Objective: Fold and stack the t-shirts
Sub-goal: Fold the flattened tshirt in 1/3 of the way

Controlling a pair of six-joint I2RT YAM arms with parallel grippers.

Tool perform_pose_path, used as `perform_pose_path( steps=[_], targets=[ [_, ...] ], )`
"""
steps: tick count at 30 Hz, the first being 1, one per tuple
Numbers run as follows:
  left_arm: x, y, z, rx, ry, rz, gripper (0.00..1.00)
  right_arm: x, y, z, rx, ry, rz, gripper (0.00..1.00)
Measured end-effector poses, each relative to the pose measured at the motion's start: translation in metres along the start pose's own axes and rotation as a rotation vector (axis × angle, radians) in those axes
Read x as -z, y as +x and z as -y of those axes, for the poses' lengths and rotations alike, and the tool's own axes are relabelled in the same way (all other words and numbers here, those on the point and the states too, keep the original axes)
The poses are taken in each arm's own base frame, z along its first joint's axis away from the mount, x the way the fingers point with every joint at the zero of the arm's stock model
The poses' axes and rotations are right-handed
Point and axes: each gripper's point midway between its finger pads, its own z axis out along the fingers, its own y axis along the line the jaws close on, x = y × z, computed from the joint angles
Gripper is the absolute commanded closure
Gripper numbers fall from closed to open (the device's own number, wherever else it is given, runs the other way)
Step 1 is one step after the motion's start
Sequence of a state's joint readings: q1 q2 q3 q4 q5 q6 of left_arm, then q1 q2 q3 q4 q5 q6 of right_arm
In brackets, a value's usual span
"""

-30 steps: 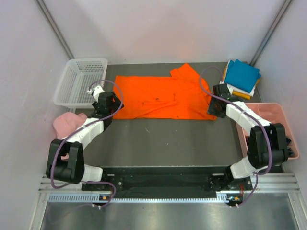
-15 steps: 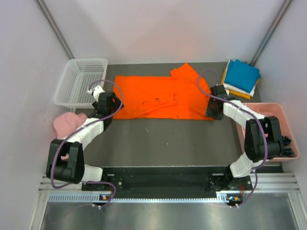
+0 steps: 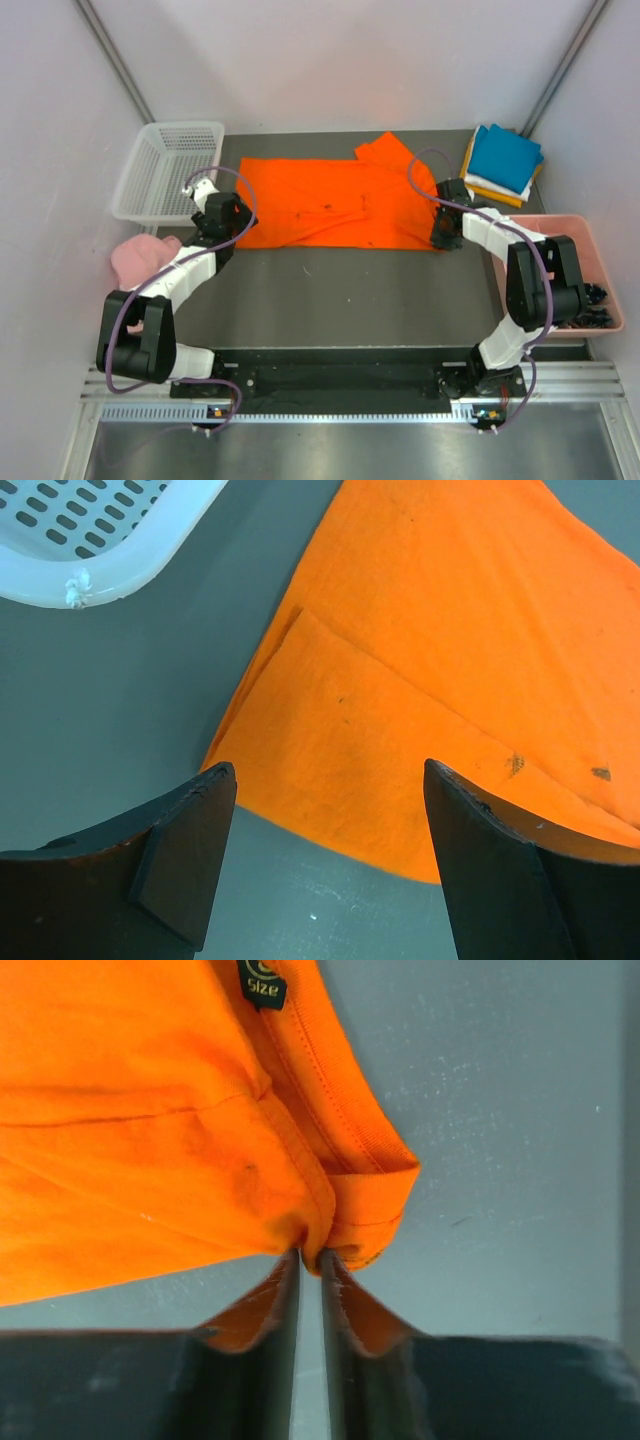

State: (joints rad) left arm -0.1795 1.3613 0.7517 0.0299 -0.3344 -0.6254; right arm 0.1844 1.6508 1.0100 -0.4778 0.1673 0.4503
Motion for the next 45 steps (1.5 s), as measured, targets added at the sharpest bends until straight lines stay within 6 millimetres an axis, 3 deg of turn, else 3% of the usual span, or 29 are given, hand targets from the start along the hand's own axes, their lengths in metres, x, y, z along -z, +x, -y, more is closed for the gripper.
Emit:
perform_pose_path(
  steps=[5,13,17,26,39,45],
  targets=[
    [-0.001,-0.002,-0.004,-0.009,-0.023,0.015,0.18,-0.002,0.000,0.001,-0.004,0.005,-0.003,1.00],
    [-0.002,-0.004,-0.028,-0.040,-0.109,0.018,0.20,-0.004,0.002,0.002,-0.015,0.012,-0.010,1.00],
    [-0.002,0.004,-0.042,-0.048,-0.152,-0.025,0.36,-0.002,0.001,0.002,-0.023,0.016,-0.009,1.00],
    [-0.004,0.042,-0.058,-0.043,-0.188,-0.156,0.47,-0.002,0.002,0.002,-0.026,0.018,-0.014,1.00],
    [-0.016,0.060,-0.078,-0.033,-0.234,-0.219,0.51,-0.002,0.002,0.003,-0.025,0.019,-0.016,1.00],
    [-0.022,0.059,-0.074,-0.019,-0.212,-0.223,0.51,-0.002,0.002,0.003,-0.025,0.019,-0.016,1.00]
  ],
)
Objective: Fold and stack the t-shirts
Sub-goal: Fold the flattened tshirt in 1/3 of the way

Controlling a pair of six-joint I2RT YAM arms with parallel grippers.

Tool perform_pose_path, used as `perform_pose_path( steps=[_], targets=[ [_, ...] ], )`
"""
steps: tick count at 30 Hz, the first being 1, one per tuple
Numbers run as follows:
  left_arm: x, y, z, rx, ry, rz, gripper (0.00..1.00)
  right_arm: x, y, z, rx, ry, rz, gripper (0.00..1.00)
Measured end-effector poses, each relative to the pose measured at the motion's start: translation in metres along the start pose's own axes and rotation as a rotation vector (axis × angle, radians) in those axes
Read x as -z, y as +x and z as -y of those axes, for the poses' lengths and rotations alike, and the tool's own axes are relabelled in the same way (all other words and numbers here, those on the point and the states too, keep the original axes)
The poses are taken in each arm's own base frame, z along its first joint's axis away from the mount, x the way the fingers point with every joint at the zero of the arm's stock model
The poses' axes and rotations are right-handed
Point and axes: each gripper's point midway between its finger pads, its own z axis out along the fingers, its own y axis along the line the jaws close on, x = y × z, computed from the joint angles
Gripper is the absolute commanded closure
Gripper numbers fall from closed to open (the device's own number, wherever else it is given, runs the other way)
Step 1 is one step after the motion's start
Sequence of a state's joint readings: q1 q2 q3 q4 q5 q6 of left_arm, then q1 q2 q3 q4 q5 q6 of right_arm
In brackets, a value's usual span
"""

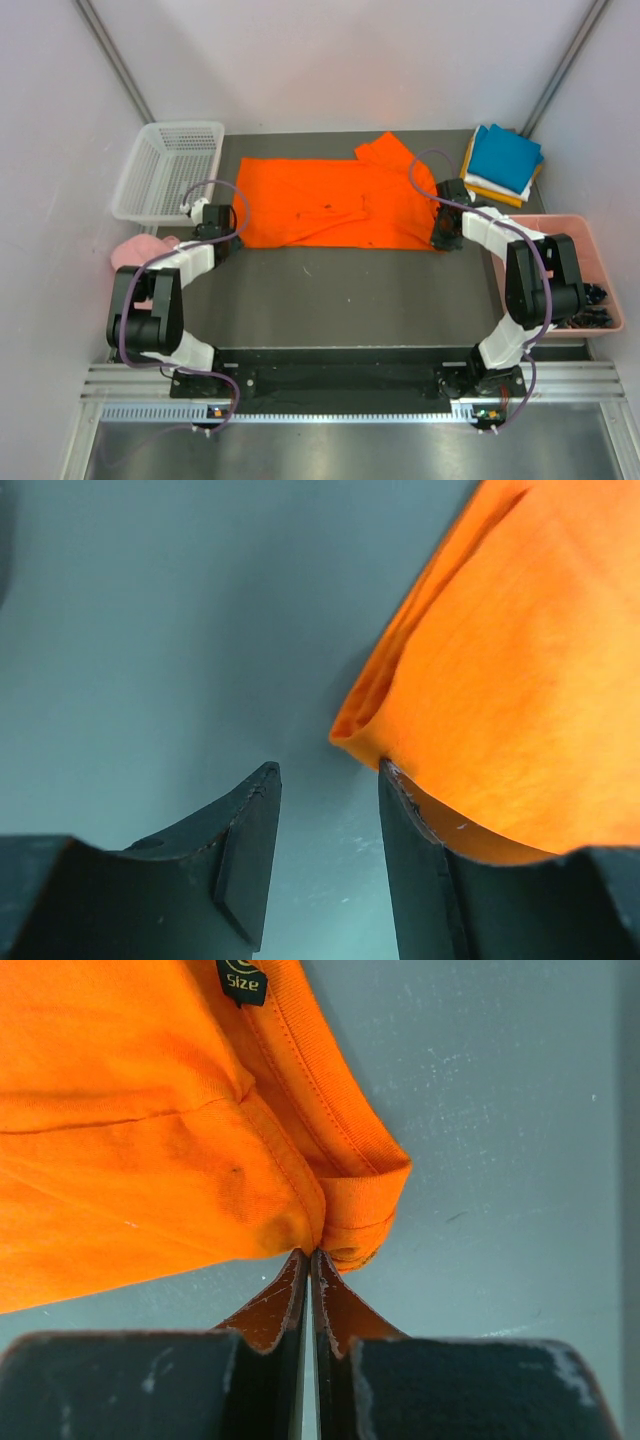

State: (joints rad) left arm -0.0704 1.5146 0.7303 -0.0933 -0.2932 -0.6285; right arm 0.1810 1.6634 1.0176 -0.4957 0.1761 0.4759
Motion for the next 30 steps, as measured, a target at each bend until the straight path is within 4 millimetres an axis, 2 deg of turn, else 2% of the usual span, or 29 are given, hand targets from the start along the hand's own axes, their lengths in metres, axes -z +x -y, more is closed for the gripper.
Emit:
perform_pose_path(
  steps=[6,15,22,30],
  targets=[
    [0.000,-0.009,0.010,0.007,0.041,0.024,0.51,0.000,0.000,0.000,0.000,0.000,0.000,1.00],
    [0.003,-0.010,0.014,0.002,0.065,0.025,0.51,0.000,0.000,0.000,0.000,0.000,-0.001,1.00],
    [0.012,-0.021,0.019,0.007,0.091,0.056,0.51,0.000,0.001,0.000,0.000,-0.001,-0.003,1.00],
    [0.007,-0.021,0.021,0.008,0.095,0.061,0.51,0.000,0.001,0.000,0.001,0.000,-0.004,1.00]
  ],
)
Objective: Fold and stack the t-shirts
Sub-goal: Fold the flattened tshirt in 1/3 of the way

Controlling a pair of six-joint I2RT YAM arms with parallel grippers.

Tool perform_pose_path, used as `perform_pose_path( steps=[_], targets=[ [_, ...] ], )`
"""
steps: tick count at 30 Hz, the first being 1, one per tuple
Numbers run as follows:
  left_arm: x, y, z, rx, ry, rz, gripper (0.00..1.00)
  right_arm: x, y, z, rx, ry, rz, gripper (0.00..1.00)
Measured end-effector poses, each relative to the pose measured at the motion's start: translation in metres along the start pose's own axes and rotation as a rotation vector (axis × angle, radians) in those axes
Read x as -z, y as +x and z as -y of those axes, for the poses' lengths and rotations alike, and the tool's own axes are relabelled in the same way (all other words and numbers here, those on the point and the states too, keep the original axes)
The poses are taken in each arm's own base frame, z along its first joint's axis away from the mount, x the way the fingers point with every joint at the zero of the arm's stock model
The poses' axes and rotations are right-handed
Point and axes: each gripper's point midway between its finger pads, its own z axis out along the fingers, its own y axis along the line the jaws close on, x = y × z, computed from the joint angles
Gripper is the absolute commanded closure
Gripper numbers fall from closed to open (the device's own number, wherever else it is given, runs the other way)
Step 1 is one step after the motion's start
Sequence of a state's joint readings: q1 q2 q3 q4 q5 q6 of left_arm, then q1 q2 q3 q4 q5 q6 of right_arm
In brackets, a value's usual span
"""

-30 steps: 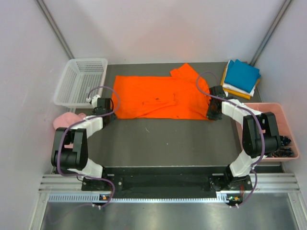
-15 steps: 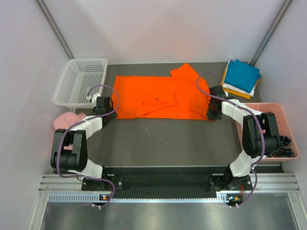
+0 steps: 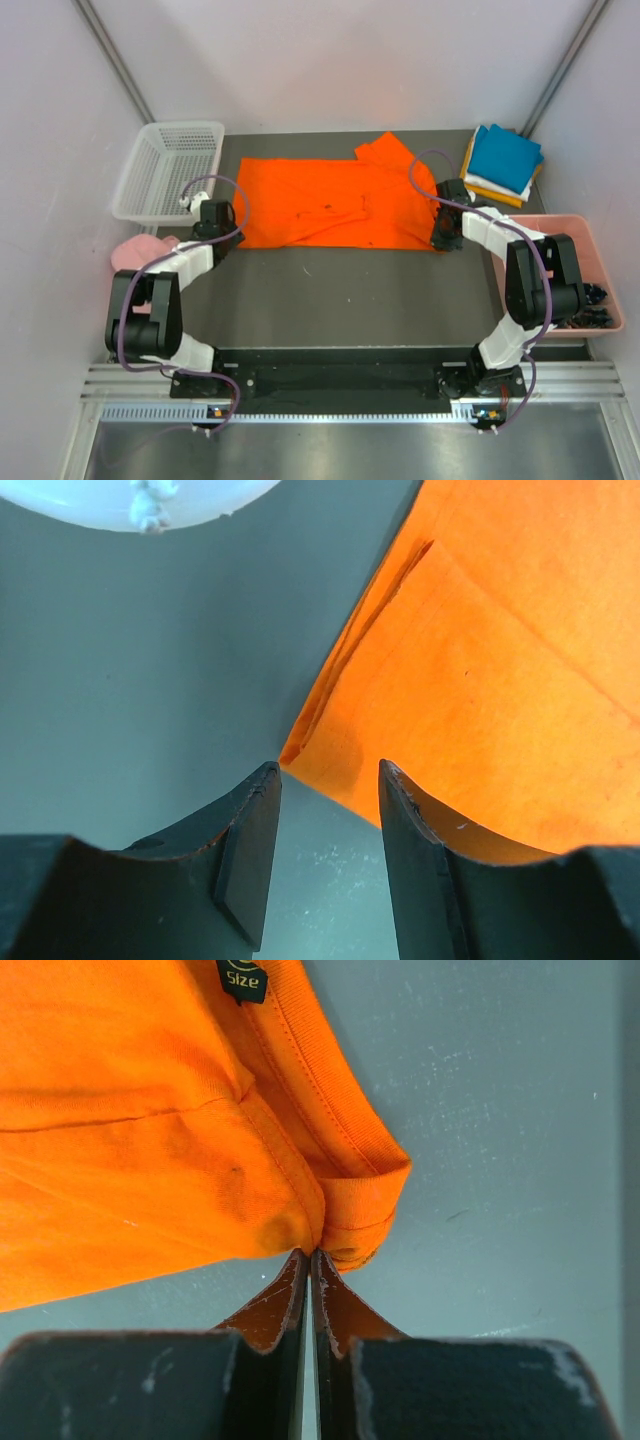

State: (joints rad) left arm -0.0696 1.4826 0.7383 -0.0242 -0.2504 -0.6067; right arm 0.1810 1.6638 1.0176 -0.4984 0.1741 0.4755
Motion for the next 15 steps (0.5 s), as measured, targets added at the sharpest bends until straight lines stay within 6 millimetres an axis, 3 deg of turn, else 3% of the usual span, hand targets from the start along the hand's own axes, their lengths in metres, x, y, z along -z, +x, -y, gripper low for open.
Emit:
perform_pose_path(
  steps=[15],
  targets=[
    [-0.014,0.002,0.002,-0.007,-0.006,-0.008,0.53,0.000,0.001,0.000,0.000,0.001,-0.002,1.00]
  ],
)
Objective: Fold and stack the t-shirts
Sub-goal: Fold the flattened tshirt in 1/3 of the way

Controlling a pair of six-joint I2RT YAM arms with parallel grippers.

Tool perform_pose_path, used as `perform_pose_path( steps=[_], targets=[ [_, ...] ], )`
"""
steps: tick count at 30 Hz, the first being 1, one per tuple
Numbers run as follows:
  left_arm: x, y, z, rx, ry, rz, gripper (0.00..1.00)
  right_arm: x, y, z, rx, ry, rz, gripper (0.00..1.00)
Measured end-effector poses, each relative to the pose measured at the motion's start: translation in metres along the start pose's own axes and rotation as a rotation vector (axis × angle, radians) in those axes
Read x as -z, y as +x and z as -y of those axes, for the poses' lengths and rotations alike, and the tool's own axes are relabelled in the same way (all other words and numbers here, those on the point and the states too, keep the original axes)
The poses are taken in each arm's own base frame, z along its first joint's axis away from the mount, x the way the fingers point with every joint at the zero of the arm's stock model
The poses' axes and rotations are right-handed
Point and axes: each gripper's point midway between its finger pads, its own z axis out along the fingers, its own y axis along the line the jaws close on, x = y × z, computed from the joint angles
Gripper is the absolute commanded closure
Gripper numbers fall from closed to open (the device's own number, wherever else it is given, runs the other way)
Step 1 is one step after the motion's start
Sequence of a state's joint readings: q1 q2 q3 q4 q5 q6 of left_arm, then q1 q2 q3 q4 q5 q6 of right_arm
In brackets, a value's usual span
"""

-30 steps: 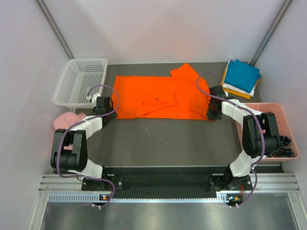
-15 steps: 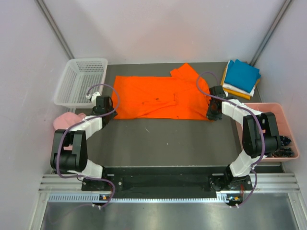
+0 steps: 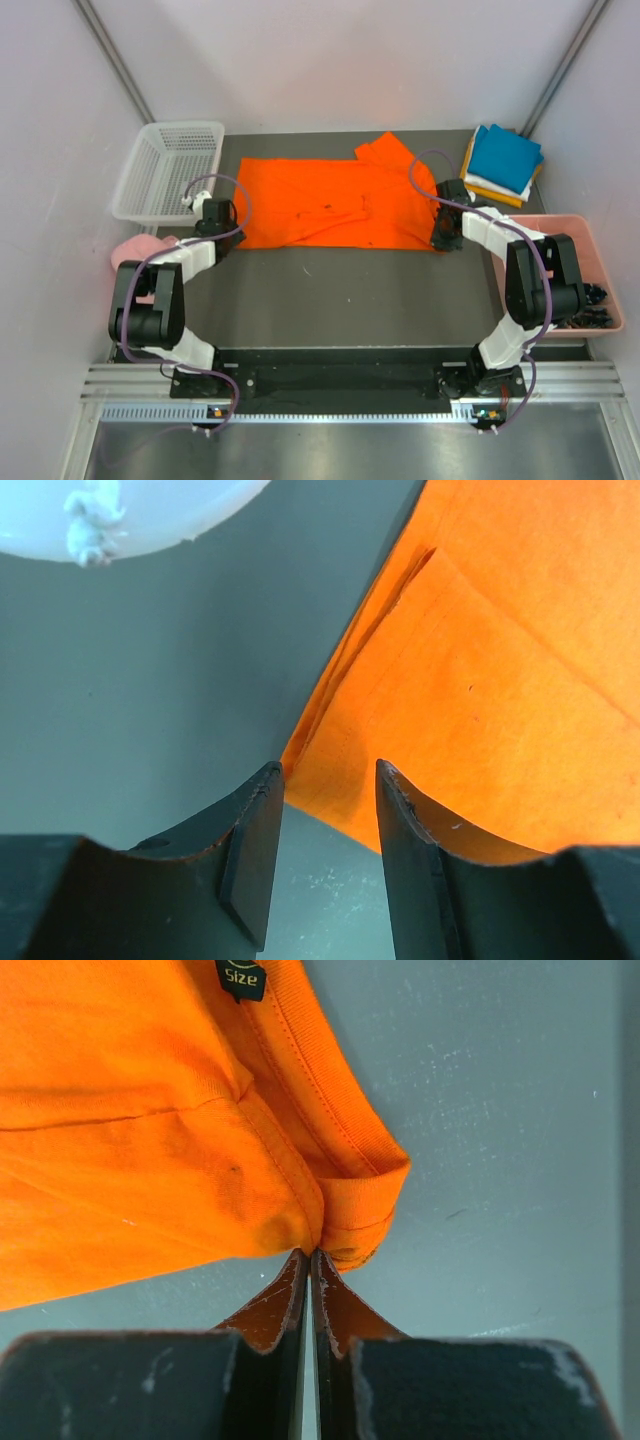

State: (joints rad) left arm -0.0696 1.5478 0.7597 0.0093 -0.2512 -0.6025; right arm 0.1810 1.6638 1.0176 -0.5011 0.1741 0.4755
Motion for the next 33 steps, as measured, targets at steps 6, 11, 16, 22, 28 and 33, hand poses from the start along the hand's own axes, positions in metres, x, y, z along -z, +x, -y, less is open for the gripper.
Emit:
perform_pose_path(
  steps=[6,11,16,22,28,33],
  targets=[
    [-0.001,-0.001,0.000,-0.002,0.000,0.006,0.57,0.000,0.000,0.000,0.000,0.001,-0.001,1.00],
    [-0.004,0.000,-0.002,-0.004,-0.007,0.004,0.57,0.000,0.000,0.000,0.000,0.001,-0.001,1.00],
    [-0.004,-0.002,-0.005,-0.014,-0.024,0.014,0.57,0.000,0.000,0.000,0.000,0.001,-0.001,1.00],
    [-0.005,-0.002,-0.007,-0.021,-0.029,0.017,0.57,0.000,0.000,0.000,0.000,0.001,-0.001,1.00],
    [-0.006,-0.001,-0.007,-0.020,-0.030,0.010,0.58,0.000,0.001,0.000,0.001,0.002,-0.003,1.00],
    [-0.013,0.006,-0.010,-0.020,-0.035,-0.019,0.60,0.000,0.001,0.001,0.001,0.003,-0.005,1.00]
  ],
)
